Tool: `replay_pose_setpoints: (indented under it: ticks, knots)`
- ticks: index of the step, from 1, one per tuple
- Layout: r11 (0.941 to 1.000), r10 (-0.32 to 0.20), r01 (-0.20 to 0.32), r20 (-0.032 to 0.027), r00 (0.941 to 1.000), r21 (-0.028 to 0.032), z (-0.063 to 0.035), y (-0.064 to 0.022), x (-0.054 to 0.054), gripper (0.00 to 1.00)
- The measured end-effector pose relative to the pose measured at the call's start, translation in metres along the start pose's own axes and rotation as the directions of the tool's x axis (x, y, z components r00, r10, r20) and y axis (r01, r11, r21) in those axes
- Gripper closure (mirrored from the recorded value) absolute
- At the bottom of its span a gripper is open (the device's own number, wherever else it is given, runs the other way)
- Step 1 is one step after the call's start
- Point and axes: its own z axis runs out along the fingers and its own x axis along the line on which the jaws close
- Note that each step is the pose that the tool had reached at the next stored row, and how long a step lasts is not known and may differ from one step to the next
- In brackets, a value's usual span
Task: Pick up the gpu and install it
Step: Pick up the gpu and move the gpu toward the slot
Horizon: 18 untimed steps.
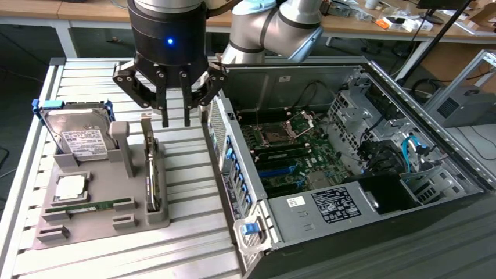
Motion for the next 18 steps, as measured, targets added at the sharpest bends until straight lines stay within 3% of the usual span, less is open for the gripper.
replay_pose_setpoints:
  ticks: [13, 15, 18]
  knots:
    - [1.0000, 0.000, 0.000, 0.0000, 1.0000, 0.0000, 0.0020, -0.0002, 0.002, 0.64]
    - [1.0000, 0.000, 0.000, 0.0000, 1.0000, 0.0000, 0.0104, -0.0006, 0.003, 0.64]
    - [1.0000, 0.000, 0.000, 0.0000, 1.0000, -0.0001, 0.0110, -0.0007, 0.003, 0.64]
